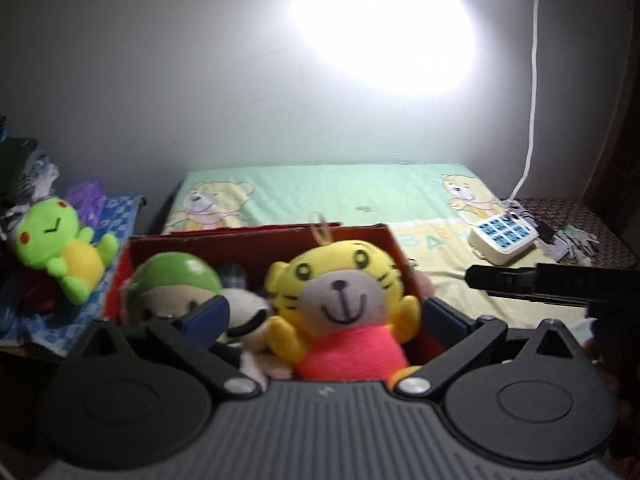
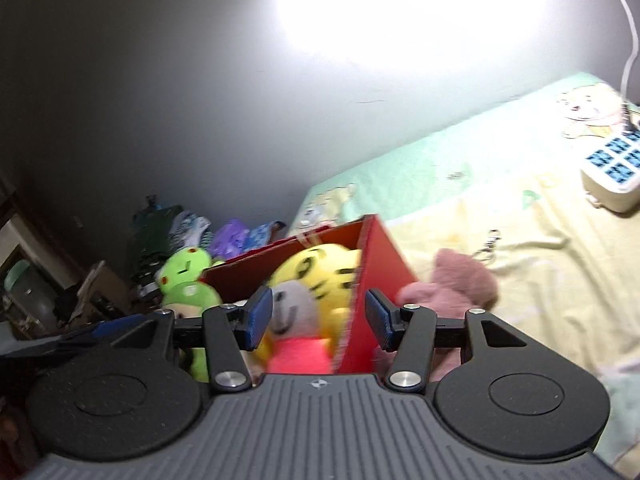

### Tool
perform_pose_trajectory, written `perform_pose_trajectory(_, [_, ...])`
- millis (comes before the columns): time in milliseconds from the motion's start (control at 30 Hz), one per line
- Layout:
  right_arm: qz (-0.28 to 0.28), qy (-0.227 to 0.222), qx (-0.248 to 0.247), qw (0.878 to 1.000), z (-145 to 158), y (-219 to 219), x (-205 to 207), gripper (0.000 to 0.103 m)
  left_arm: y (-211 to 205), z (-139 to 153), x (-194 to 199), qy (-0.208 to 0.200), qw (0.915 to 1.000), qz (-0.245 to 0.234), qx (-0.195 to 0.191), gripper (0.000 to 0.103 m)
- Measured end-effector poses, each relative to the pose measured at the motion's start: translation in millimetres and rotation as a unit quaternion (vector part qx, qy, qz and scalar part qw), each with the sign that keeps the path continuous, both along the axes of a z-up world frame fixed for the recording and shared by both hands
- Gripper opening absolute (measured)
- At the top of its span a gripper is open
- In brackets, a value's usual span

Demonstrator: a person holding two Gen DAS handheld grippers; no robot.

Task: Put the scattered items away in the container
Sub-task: 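Withdraw the right gripper and move it to the pink teddy bear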

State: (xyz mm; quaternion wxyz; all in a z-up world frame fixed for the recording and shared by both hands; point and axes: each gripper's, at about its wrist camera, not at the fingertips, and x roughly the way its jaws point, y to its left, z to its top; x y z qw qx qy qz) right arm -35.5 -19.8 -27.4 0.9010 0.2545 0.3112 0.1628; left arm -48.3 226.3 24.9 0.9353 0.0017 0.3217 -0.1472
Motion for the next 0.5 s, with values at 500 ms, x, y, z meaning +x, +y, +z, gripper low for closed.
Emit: perform_pose_trajectory(500, [0.072, 0.081, -0.076, 0.991, -36, -34, 66, 0.055, -93, -36, 16, 0.081, 0.9932, -0.073, -0.041, 0.102])
